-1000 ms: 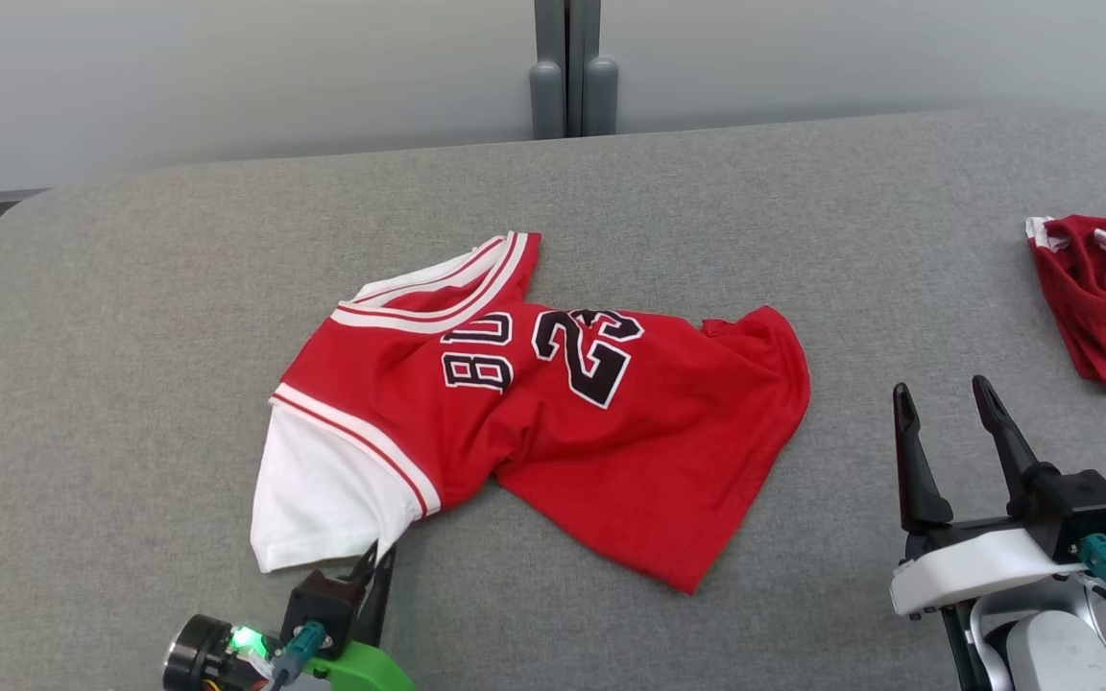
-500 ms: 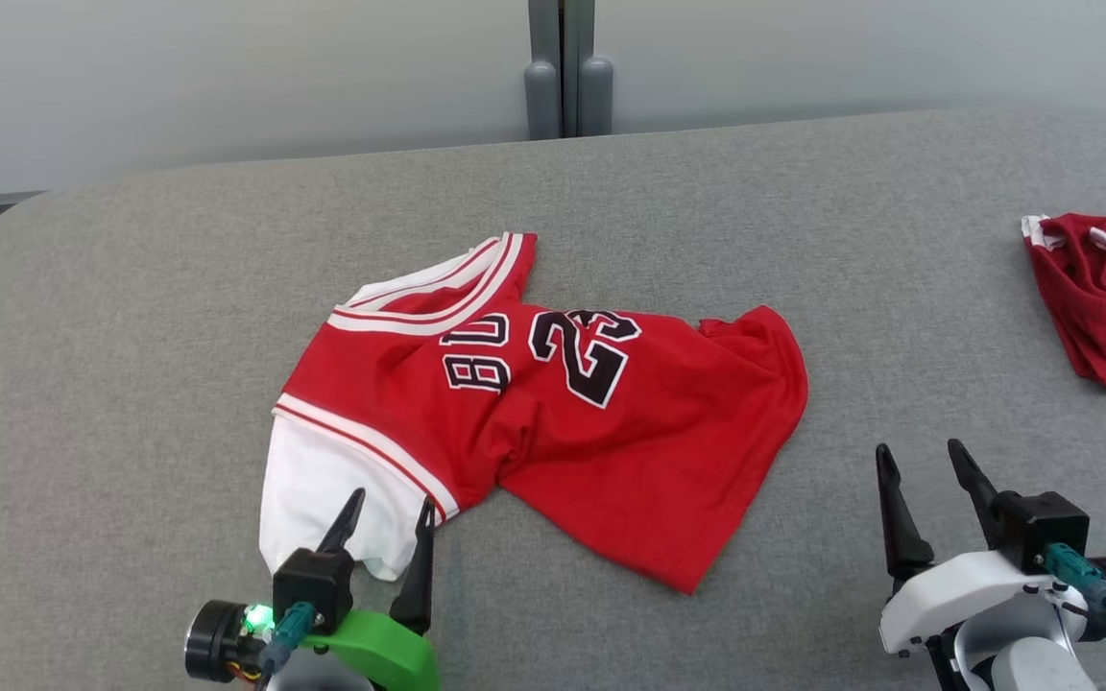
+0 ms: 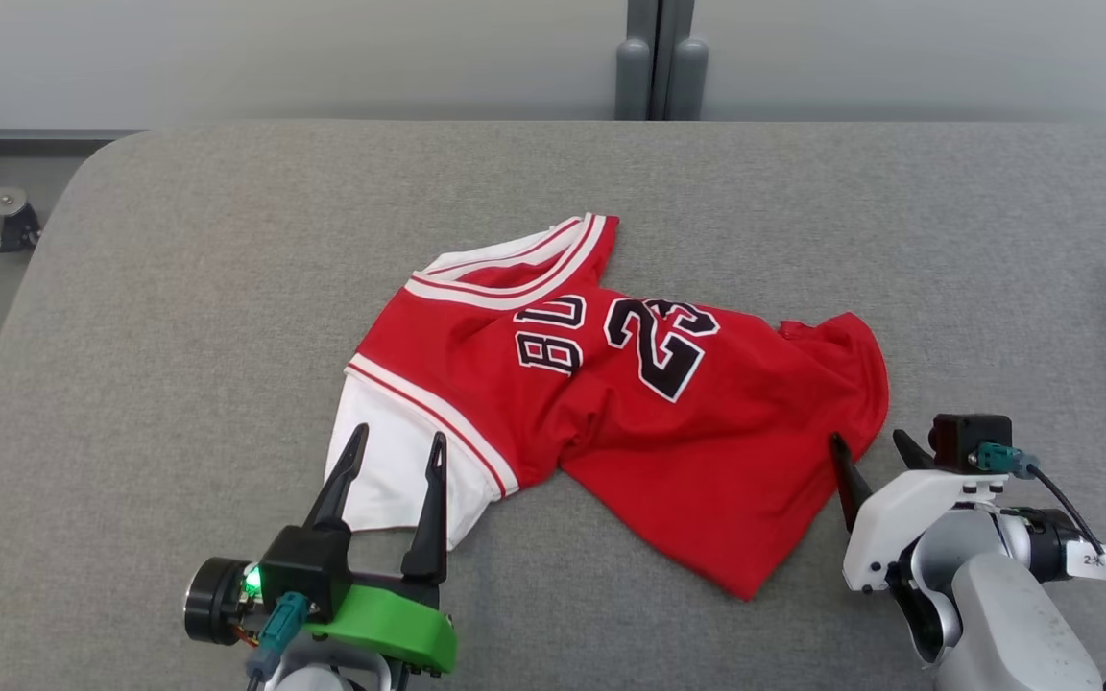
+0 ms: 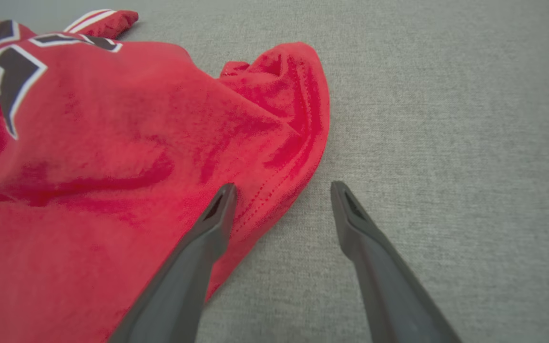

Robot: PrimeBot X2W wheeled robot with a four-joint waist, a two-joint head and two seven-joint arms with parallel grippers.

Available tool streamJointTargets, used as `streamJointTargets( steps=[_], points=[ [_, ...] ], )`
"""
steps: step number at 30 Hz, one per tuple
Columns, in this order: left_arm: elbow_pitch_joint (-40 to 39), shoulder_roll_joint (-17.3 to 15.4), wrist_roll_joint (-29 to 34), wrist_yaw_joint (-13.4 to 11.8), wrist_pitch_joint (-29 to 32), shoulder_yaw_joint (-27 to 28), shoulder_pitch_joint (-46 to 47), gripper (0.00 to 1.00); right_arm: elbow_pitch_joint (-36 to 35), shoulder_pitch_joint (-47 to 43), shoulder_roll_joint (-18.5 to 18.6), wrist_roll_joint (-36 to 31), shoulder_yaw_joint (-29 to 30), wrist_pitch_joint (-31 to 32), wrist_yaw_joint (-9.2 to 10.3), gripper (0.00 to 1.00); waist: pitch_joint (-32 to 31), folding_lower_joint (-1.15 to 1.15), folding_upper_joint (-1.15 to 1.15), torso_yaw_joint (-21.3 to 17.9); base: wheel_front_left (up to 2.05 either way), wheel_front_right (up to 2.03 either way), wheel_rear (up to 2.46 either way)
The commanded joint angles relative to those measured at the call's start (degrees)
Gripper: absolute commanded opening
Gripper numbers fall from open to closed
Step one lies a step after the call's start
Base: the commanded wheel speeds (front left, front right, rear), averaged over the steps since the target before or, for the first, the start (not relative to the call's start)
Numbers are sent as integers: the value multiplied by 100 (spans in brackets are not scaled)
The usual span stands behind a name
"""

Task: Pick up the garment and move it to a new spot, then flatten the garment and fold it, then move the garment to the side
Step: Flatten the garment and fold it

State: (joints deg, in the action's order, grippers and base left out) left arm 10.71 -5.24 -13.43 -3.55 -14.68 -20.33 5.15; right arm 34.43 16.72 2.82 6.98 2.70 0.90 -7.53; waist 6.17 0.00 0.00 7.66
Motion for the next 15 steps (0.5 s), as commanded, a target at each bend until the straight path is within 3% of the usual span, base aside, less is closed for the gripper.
streamJointTargets(
  steps=[1, 2, 3, 5, 15],
  points=[
    [-40, -8, 30, -50, -13, 11, -64, 100, 198, 141, 13, 24, 28, 54, 9, 100, 117, 0, 0, 247, 0, 0, 0],
    [-51, -5, 18, -54, -15, 17, -73, 100, 301, 218, 13, 50, 33, 73, 9, 85, 127, 0, 0, 288, 0, 0, 0],
    [-61, -4, 11, -61, -17, 13, -78, 100, 402, 304, 15, 51, 57, 62, 9, 40, 146, 0, 0, 349, 0, 0, 0],
    [-83, 2, -7, -93, -24, 29, -93, 100, 511, 441, 49, 49, 93, 2, 9, 0, 174, 0, 0, 425, 0, 0, 0],
    [-120, 68, -103, -124, -54, -3, -95, 100, 31, 812, 864, 74, 803, 35, 9, 0, 335, 0, 0, 631, 0, 0, 0]
  ],
)
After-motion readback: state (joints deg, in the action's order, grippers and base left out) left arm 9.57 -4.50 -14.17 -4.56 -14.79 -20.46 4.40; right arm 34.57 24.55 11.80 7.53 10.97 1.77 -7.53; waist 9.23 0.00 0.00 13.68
